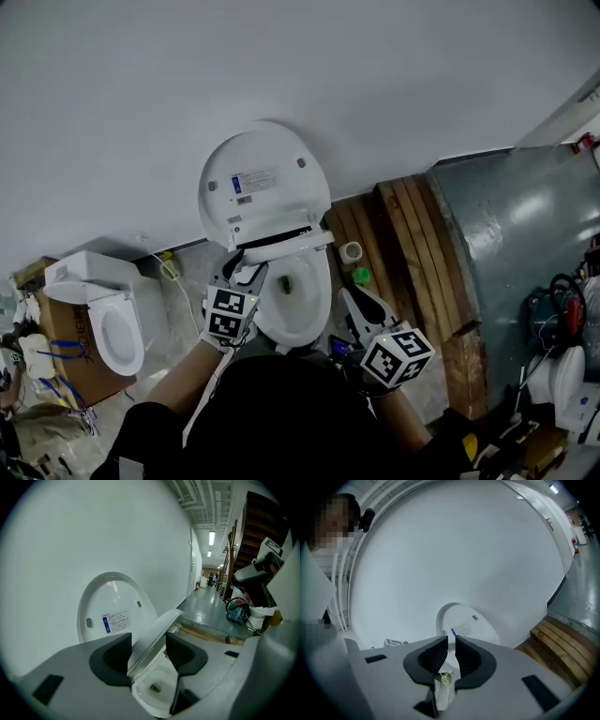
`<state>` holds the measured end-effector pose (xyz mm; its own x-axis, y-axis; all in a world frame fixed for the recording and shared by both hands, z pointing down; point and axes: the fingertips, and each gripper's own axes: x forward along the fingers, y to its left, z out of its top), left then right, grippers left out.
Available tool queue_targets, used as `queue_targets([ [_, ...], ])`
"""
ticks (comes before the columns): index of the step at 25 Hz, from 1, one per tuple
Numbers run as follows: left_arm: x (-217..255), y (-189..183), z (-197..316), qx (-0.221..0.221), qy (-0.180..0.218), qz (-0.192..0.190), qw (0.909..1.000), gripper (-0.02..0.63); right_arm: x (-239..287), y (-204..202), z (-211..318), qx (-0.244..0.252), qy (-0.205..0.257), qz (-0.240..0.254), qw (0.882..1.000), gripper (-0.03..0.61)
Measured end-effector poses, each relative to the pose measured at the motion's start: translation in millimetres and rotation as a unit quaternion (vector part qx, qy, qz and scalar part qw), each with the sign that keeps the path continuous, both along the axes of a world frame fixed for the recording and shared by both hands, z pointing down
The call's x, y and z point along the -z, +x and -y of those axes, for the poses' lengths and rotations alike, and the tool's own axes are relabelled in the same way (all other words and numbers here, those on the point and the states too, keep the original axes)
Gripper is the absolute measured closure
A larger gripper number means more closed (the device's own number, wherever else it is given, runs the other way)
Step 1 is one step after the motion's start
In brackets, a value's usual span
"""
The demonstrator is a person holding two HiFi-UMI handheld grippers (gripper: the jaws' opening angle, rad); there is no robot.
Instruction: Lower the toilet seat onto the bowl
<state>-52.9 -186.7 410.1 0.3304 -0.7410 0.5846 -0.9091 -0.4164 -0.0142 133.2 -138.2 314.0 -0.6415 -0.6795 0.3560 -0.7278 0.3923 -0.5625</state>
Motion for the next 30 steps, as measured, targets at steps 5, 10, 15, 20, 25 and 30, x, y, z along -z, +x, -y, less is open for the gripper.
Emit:
queue_targets([
  [5, -3.7, 6.9, -12.3, 0.001, 0.005, 0.023, 0.9997, 0.388, -31.9, 5.5, 0.6, 0.054, -0.045, -0.032, 0.997, 0.509],
  [10, -13.9, 15.1, -28.0, 0.003, 0.007, 0.035, 0.9994, 0.388, -51.4, 7.6, 14.3, 0.111, 0.003, -0.122, 0.986, 0.508],
  [15, -23.7, 24.6, -43.7, 0.003, 0.005, 0.055, 0.9985, 0.388, -60.2, -38.2, 20.5, 0.273, 0.141, -0.250, 0.918, 0.391],
  [20, -32.2, 32.6, -58.6, -0.003, -0.005, 0.065, 0.9979, 0.388, -97.8, -83.8, 10.3, 0.400, 0.210, -0.346, 0.823, 0.351],
  [25, -39.5, 36.6, -74.5, -0.019, -0.014, 0.064, 0.9977, 0.388, -129.6, -89.5, -4.2, 0.436, 0.245, -0.435, 0.749, 0.347],
  [30, -48.2, 41.2, -87.3, -0.047, -0.012, 0.061, 0.9969, 0.388, -152.2, -80.8, -11.1, 0.421, 0.231, -0.482, 0.733, 0.356],
])
